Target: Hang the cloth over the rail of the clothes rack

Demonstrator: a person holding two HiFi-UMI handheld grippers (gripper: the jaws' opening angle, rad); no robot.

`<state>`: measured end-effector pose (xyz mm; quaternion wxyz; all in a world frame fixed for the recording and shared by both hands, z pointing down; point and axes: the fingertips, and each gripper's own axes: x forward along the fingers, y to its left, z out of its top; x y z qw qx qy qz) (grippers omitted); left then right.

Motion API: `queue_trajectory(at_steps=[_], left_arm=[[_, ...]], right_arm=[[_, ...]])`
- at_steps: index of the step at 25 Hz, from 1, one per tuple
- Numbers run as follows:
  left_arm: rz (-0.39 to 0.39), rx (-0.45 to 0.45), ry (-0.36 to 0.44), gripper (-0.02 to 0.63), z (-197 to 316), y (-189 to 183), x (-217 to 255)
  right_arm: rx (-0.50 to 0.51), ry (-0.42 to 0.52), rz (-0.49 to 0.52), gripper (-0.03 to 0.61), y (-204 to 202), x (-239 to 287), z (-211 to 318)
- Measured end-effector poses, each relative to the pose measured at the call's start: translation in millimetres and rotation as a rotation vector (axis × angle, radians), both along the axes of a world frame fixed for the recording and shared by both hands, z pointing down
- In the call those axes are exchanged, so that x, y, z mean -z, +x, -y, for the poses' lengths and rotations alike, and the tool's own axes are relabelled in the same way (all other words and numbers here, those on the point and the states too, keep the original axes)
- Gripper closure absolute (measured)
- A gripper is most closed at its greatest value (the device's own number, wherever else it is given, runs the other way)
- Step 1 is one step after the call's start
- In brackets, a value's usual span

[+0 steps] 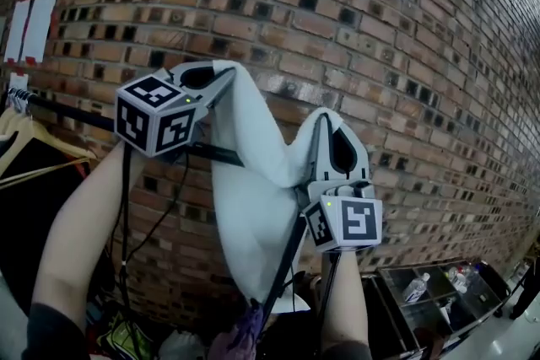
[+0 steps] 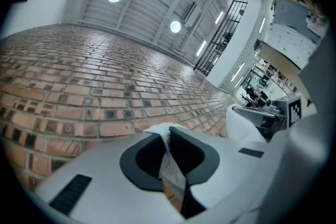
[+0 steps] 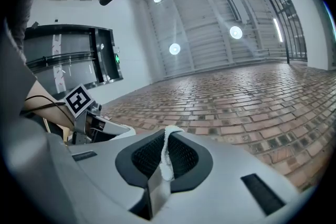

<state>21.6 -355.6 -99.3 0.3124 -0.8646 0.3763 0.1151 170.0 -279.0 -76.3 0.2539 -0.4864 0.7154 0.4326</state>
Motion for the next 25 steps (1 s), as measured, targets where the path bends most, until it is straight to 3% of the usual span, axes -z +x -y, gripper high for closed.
queue_trajectory(at_steps=[7, 12, 16, 19, 25], left_arm=[[-0.028, 0.077, 0.034, 0.575, 14, -42, -4], [-0.054, 0.113, 0.117, 0.575, 9, -75, -5], [0.004, 0.183, 0.24, 0.577, -18, -96, -13], [0.026, 0.195, 0.262, 0.575, -40, -116, -26], [-0.025, 0.171, 0.23, 0.577, -61, -175, -53]], right_arm=[[0.028, 0.05, -0.054, 0.538, -28, -2, 8], [0.086, 0.046, -0.093, 0.538, -50, -4, 7], [0.097, 0.091, -0.114, 0.538, -67, -23, -3], [0.114, 0.117, -0.114, 0.538, -77, -39, -16], [0.081, 0.001, -0.086, 0.538, -95, -55, -8]])
